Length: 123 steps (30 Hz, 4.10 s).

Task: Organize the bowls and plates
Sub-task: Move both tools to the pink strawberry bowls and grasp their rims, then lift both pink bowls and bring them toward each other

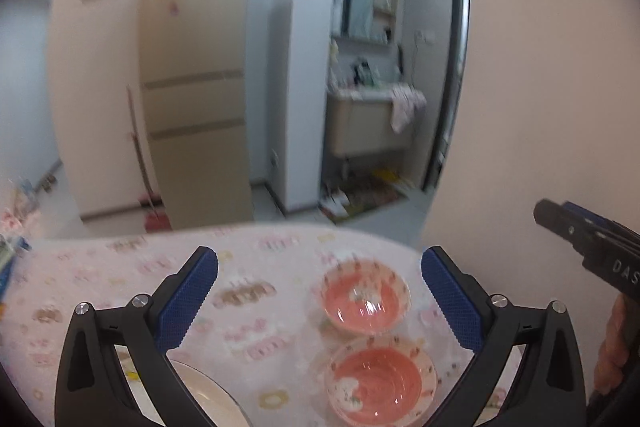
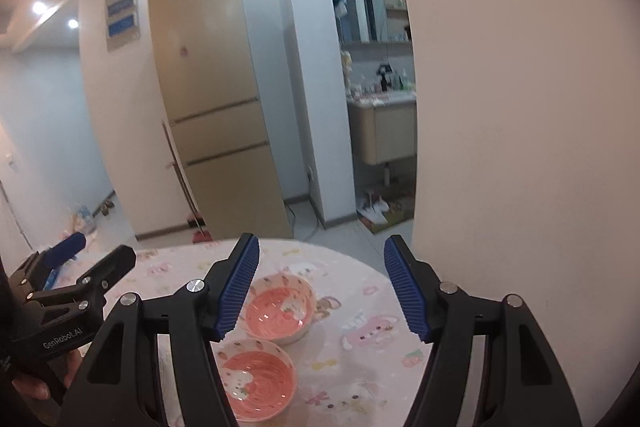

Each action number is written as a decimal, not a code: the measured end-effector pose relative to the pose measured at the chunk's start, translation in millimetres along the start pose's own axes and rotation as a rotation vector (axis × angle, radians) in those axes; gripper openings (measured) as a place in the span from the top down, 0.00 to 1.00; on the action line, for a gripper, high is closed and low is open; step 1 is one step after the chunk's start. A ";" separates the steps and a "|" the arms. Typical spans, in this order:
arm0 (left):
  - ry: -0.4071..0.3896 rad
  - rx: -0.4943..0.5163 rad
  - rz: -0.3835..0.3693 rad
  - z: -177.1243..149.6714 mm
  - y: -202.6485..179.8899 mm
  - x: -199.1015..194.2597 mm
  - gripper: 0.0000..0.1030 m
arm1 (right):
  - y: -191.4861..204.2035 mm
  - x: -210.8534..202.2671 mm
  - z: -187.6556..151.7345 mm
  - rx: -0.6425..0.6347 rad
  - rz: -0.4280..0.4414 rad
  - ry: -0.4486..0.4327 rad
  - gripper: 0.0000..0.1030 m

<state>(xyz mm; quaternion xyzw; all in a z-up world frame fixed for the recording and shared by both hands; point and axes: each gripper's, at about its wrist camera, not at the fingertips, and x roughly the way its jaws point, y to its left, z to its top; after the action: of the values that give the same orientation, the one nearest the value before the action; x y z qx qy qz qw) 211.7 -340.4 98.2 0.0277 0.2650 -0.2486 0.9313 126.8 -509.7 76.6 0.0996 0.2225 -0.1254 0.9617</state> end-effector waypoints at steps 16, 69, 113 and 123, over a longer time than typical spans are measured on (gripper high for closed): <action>0.378 -0.032 -0.021 -48.1 20.5 133.0 0.48 | -19.8 160.4 -56.9 0.129 0.107 0.491 0.70; 0.532 -0.145 -0.037 -15.2 18.2 150.5 0.90 | 37.9 192.3 -41.9 0.019 0.061 0.627 0.90; 0.485 0.061 -0.155 -90.6 -17.5 66.1 0.88 | 32.1 100.8 -98.3 -0.051 0.087 0.670 0.88; 0.510 0.040 -0.166 -99.8 -14.9 79.7 0.88 | 33.0 111.0 -108.1 -0.051 0.056 0.672 0.88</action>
<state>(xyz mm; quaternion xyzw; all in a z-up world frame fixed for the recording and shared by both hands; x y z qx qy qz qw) 215.3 -370.8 -26.6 0.0860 0.4876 -0.3144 0.8099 189.2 -473.5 -64.5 0.1173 0.5273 -0.0533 0.8399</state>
